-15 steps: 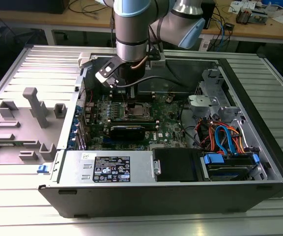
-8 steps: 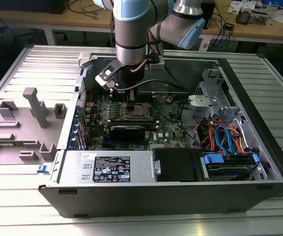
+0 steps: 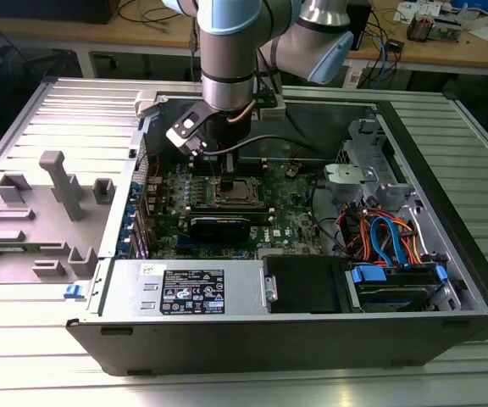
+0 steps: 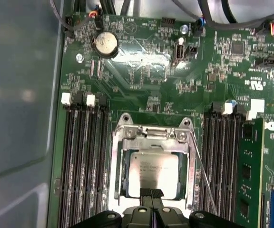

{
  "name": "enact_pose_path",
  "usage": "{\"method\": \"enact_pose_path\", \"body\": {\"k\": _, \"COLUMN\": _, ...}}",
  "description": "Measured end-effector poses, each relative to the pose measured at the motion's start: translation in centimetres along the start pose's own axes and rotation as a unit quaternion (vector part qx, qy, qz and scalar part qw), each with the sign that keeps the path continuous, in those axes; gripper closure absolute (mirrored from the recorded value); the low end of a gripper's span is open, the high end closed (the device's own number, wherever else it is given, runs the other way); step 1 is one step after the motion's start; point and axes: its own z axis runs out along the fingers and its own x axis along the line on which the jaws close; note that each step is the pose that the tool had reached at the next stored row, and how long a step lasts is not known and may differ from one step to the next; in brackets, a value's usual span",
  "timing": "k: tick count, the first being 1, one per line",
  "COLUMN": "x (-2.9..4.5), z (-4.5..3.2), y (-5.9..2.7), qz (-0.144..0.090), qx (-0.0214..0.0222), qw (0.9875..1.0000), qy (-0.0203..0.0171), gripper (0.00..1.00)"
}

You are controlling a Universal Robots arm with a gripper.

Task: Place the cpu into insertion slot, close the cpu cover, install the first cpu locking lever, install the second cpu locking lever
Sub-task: 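Close the cpu cover, then install the first cpu locking lever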

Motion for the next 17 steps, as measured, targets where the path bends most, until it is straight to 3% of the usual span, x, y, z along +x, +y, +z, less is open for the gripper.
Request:
{"method": "enact_pose_path", "body": {"k": 4, "x": -0.07, "z": 0.07, "y": 1.19, "qz": 0.0, "qx": 0.0001, "qw": 1.0, "qy": -0.0014, "gripper": 0.89}}
{"method": "enact_pose_path", "body": {"k": 17, "x": -0.07, "z": 0.06, "y": 1.25, "qz": 0.0, "qx": 0.0001, "qw": 1.0, "qy": -0.0016, "gripper": 0.89}}
